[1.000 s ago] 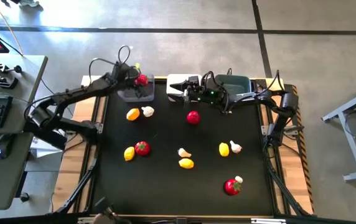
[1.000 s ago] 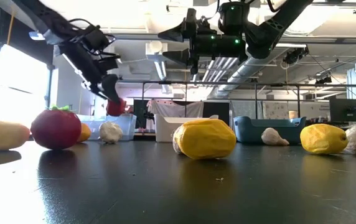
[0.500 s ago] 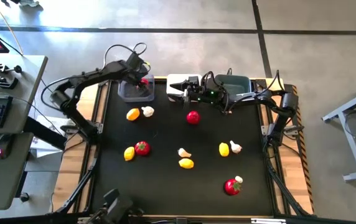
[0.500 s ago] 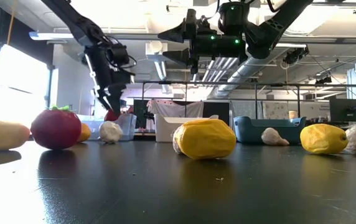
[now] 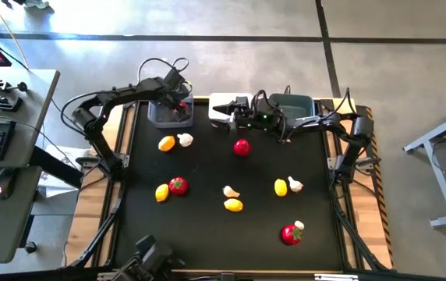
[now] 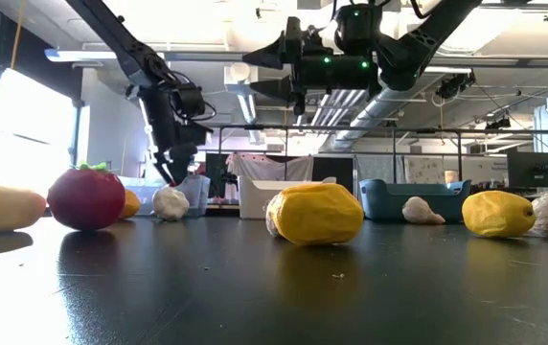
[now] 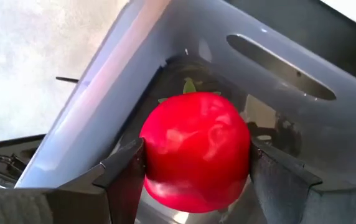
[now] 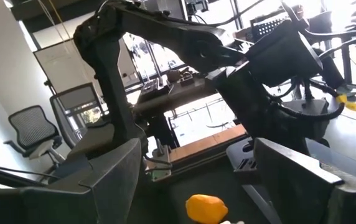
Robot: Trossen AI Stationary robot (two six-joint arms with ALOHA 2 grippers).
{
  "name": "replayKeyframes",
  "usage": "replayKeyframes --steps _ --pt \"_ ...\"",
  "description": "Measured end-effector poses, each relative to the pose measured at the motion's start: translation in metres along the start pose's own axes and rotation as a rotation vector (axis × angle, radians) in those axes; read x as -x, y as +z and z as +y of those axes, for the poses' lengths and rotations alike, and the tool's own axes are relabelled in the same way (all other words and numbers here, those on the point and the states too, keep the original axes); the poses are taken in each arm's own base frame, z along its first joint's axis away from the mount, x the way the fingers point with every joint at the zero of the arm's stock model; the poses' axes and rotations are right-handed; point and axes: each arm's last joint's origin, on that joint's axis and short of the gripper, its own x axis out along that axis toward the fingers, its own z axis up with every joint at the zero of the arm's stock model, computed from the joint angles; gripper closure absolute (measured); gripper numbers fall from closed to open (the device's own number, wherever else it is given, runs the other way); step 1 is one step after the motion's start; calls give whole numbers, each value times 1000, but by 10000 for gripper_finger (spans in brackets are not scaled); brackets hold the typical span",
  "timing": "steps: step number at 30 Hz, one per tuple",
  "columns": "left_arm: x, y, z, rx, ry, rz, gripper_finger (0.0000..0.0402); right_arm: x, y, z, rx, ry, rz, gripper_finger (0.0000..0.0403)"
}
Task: Sort produce into baskets
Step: Put the tomato into the black bin
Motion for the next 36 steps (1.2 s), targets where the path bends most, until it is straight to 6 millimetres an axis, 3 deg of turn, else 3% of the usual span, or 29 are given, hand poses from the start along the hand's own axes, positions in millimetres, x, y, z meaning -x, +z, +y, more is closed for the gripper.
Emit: replayKeyframes --steps 6,30,36 --pt "8 1 0 11 3 -24 161 0 0 0 -1 -1 3 100" --pt "8 3 3 40 -9 -57 160 0 0 0 -1 -1 3 100" --pt "8 4 -1 9 16 -44 136 0 0 0 -1 -1 3 100"
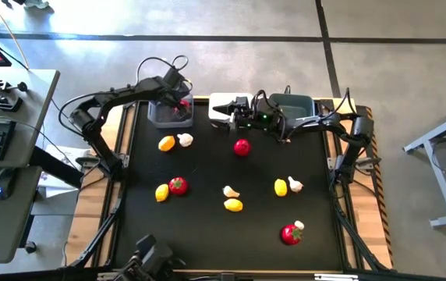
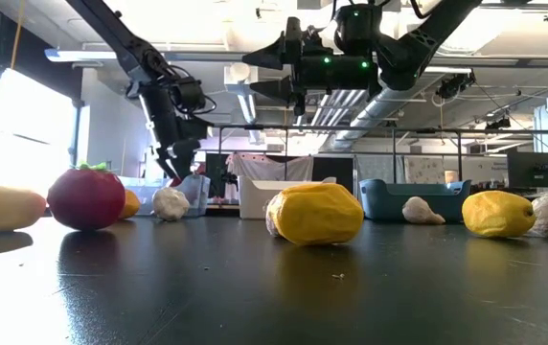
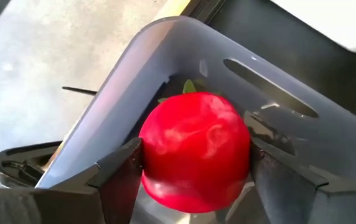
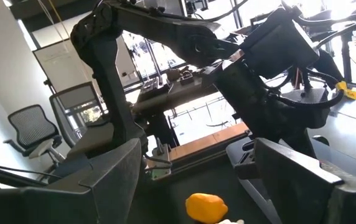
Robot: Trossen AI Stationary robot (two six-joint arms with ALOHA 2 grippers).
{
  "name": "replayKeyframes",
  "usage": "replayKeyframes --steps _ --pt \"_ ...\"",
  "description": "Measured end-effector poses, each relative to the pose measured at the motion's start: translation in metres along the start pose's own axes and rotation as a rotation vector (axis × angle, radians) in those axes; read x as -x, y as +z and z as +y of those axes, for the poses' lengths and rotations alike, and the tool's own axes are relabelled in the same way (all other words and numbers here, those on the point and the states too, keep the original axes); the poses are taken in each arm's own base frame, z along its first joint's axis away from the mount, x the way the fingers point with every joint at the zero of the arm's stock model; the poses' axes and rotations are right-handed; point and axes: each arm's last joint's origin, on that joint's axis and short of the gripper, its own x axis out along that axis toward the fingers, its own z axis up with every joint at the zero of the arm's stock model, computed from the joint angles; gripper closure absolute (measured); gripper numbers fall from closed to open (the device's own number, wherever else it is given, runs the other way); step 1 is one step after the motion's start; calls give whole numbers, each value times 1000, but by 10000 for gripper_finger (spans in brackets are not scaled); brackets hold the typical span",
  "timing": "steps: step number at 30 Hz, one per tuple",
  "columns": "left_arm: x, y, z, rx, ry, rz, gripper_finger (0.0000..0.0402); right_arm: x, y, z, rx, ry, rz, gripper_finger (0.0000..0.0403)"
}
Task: Sort produce into baskets
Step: Put the tomato into the black bin, then put the garlic into the white bin
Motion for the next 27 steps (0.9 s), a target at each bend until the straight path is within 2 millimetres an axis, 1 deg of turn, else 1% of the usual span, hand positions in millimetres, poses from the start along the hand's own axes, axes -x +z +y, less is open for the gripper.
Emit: replayKeyframes --steps 5,8,12,15,23,27 --pt "0 2 -8 -57 24 8 111 0 0 0 0 0 0 100" --pt "1 4 -10 -85 25 -2 105 0 0 0 0 0 0 100" --pt "1 10 -10 -139 43 -60 104 0 0 0 0 0 0 100" --pt "1 12 -9 -147 53 -90 104 0 0 0 0 0 0 100" --pt "2 13 -9 -180 57 -95 104 0 0 0 10 0 0 100" --pt "7 14 -7 -176 66 -115 108 0 0 0 23 0 0 100"
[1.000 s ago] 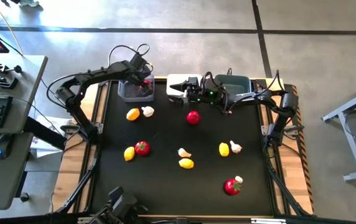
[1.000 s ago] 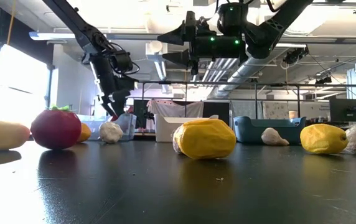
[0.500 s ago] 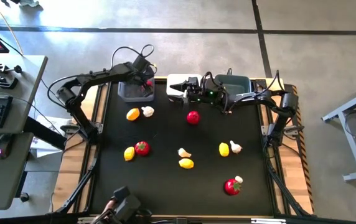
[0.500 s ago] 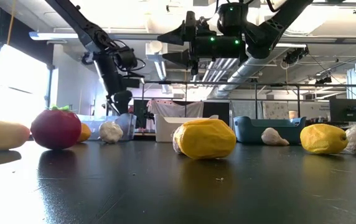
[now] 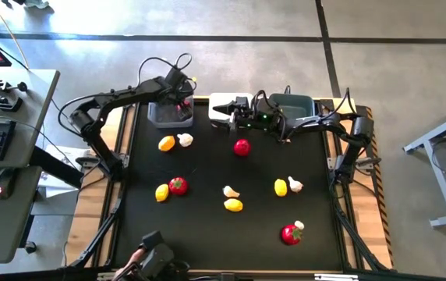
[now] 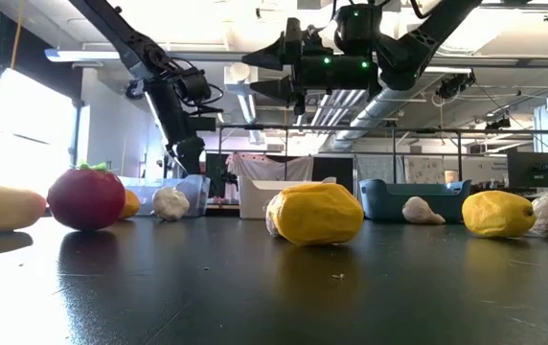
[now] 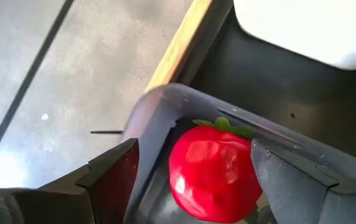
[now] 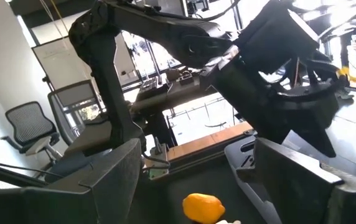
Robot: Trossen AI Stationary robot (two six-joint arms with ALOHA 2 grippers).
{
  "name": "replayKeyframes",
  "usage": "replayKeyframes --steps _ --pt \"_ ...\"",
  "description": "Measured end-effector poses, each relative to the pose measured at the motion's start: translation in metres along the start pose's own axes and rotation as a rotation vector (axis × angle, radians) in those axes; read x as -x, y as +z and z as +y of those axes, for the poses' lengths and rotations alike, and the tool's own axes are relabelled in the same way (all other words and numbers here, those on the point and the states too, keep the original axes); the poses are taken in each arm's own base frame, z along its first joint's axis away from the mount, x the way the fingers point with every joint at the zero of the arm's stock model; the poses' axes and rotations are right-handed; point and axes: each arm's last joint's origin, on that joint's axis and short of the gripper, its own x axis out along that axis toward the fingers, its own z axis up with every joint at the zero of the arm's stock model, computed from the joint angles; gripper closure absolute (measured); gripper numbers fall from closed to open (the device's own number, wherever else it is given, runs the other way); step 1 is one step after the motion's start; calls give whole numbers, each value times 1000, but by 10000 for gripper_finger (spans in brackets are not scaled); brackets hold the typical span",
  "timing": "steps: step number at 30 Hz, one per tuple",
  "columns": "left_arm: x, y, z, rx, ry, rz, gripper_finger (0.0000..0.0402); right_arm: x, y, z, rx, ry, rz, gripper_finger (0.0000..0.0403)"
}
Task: Sort produce into baskets
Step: Put the garlic into the white bin
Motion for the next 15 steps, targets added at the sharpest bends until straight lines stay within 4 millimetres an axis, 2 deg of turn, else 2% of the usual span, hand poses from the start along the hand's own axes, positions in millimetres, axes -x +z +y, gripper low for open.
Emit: replayKeyframes --steps 5,8,15 --pt "19 7 8 26 32 -108 113 0 0 0 4 -1 0 100" --pt "33 11 11 62 -42 -223 114 0 0 0 12 -2 -1 100" --pt "48 -4 -4 53 -184 -418 114 -1 -6 4 55 -16 38 100"
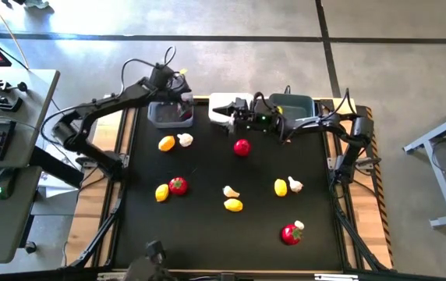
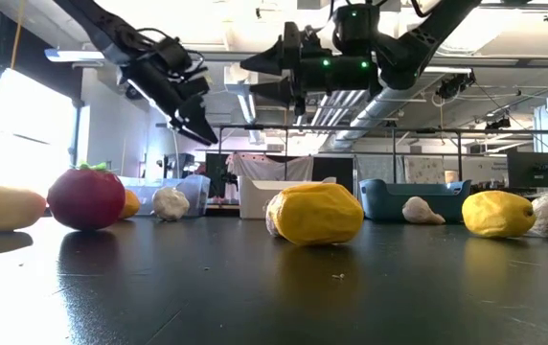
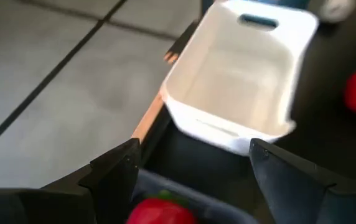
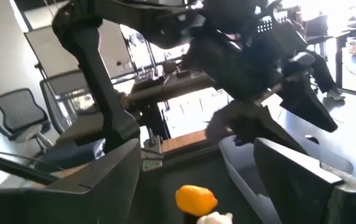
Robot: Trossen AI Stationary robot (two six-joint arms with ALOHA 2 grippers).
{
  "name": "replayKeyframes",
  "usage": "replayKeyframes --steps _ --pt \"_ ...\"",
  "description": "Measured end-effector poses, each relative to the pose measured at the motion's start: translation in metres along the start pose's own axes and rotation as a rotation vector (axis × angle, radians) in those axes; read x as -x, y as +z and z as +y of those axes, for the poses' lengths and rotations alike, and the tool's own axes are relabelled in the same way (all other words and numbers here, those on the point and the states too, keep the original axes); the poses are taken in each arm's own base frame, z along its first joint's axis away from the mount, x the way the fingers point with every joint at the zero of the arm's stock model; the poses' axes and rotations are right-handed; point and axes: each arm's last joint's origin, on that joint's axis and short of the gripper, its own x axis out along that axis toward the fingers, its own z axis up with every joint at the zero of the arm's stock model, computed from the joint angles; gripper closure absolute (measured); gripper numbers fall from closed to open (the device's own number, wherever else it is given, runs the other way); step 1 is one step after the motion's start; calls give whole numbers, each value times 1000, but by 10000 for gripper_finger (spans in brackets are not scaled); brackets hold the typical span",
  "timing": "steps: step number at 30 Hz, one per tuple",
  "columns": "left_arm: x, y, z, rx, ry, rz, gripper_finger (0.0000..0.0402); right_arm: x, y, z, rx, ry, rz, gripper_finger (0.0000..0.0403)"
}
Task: Sort produce into baskets
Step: Put the garlic into the white bin
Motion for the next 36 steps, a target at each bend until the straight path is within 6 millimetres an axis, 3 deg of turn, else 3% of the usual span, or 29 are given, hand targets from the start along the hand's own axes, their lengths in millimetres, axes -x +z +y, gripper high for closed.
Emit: replayKeyframes --steps 11,22,31,36 --pt "23 -26 -37 22 -4 -265 115 -5 -15 25 80 -35 87 100" --pt "27 -61 -71 13 -45 -264 119 -8 -25 50 81 -130 105 100" --pt "47 -78 -79 31 -6 -443 177 -17 -52 44 -15 -160 144 100" --pt "60 -83 -83 17 -10 -532 217 -40 -70 41 -6 -185 175 100"
